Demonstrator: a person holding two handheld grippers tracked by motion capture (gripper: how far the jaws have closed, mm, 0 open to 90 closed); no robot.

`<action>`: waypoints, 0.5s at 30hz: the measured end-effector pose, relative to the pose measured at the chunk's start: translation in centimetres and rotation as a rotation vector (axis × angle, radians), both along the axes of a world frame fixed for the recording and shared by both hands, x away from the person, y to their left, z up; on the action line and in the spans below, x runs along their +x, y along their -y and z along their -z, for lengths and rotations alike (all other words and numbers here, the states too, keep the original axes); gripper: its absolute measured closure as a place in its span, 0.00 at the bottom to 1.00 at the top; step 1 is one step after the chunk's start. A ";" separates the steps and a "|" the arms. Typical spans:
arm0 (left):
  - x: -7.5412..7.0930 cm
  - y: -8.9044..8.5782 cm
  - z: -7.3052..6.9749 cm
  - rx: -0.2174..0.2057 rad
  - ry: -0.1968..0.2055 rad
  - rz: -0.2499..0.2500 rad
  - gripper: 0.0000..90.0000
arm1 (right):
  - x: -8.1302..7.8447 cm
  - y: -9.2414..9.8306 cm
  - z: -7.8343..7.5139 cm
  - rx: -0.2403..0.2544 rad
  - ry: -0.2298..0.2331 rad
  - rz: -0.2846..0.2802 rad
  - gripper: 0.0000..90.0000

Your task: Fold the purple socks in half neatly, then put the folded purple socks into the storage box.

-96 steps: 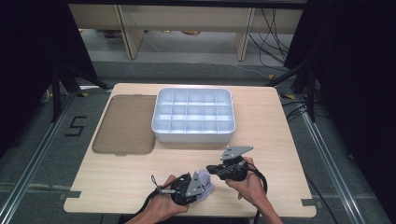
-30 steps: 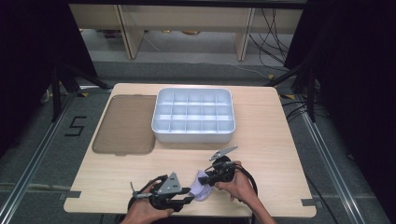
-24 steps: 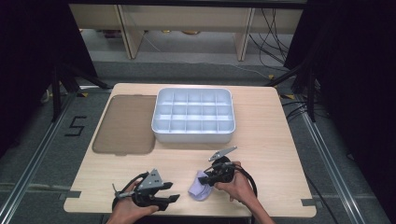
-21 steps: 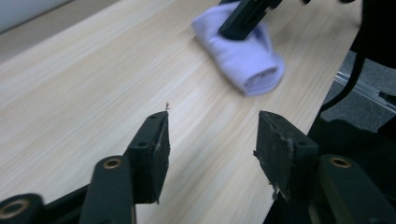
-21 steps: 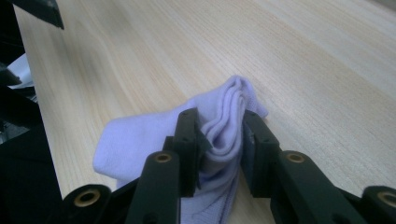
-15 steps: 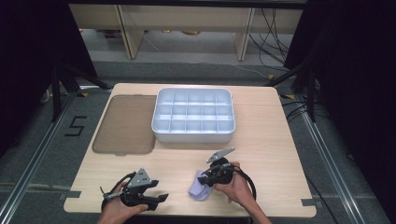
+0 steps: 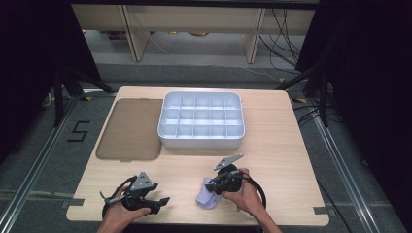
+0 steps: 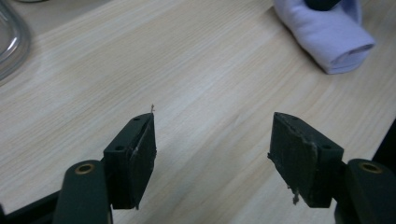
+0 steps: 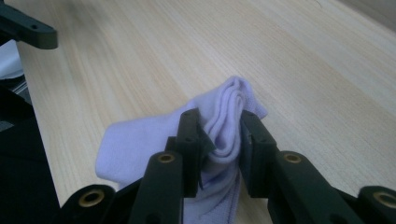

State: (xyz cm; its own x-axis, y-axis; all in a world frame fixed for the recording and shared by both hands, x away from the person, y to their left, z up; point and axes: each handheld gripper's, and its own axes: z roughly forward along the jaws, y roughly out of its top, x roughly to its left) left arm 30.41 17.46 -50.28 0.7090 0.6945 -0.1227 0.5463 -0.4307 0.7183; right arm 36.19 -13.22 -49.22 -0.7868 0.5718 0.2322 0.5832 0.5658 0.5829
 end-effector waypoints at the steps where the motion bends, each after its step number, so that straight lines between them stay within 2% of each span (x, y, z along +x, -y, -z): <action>1: 0.1 -0.2 0.0 0.023 0.005 0.007 0.34 | 0.0 0.0 0.0 0.000 0.000 0.000 0.81; 2: 0.3 -0.4 0.0 0.030 0.008 0.010 0.33 | 0.0 0.0 -0.3 0.014 0.013 -0.020 0.81; 3: 0.3 -0.5 0.0 0.031 -0.003 0.007 0.33 | -0.2 0.0 -0.6 0.016 0.010 -0.014 0.81; 5: 0.3 -0.5 0.0 0.034 0.005 0.011 0.33 | -0.4 0.0 -1.3 0.031 0.032 -0.029 0.81; 7: 0.4 -0.6 0.1 0.039 0.010 0.003 0.32 | -0.5 0.1 -1.7 0.041 0.030 -0.038 0.81; 8: 0.4 -0.6 0.1 0.040 0.010 0.002 0.32 | -0.6 0.2 -2.3 0.044 0.064 -0.044 0.81; 9: 0.4 -0.6 0.1 0.044 0.012 0.002 0.32 | -0.7 0.2 -2.6 0.056 0.060 -0.040 0.81; 15: 0.2 -0.7 0.0 0.049 0.011 0.006 0.30 | -0.4 0.3 -3.3 0.030 0.108 -0.035 0.81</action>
State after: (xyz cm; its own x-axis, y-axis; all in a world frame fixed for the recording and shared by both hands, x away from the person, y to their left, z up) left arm 30.63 18.16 -50.29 0.7140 0.6955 -0.0810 0.5360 -0.4685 0.7023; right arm 35.81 -13.56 -45.91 -0.8275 0.5377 0.1617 0.4964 0.5660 0.6582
